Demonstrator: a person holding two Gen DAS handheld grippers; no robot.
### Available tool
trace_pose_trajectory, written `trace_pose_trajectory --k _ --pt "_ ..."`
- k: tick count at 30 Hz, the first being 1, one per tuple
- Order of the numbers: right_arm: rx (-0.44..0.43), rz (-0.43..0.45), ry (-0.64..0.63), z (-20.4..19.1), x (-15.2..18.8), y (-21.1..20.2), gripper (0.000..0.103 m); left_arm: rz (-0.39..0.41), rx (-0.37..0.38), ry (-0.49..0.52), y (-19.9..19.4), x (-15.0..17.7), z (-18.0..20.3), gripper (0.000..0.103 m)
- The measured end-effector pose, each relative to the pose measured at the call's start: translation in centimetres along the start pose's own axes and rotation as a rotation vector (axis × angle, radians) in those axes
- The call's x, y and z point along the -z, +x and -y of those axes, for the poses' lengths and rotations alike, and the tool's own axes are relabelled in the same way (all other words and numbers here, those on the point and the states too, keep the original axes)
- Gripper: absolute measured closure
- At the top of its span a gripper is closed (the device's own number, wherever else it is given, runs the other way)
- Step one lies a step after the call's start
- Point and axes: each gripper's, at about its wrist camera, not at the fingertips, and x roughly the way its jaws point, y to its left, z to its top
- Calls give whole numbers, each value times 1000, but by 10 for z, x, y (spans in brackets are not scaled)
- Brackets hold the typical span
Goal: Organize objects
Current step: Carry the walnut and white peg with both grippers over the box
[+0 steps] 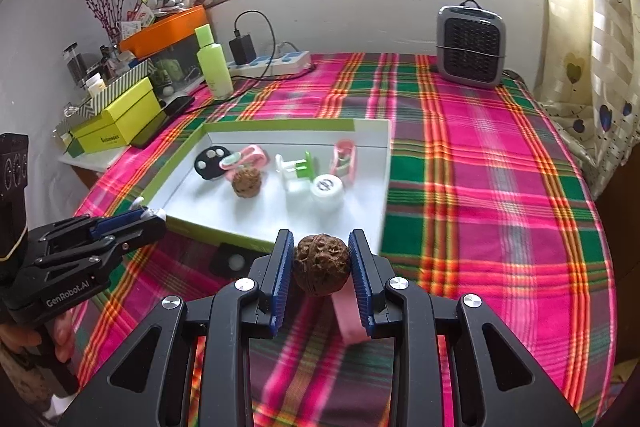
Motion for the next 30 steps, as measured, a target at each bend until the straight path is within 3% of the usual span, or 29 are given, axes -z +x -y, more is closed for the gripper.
trace_pose_trajectory --k 30 --pt "-48 -76 -41 -38 -30 70 73 -66 -17 -38 49 -27 -38 79"
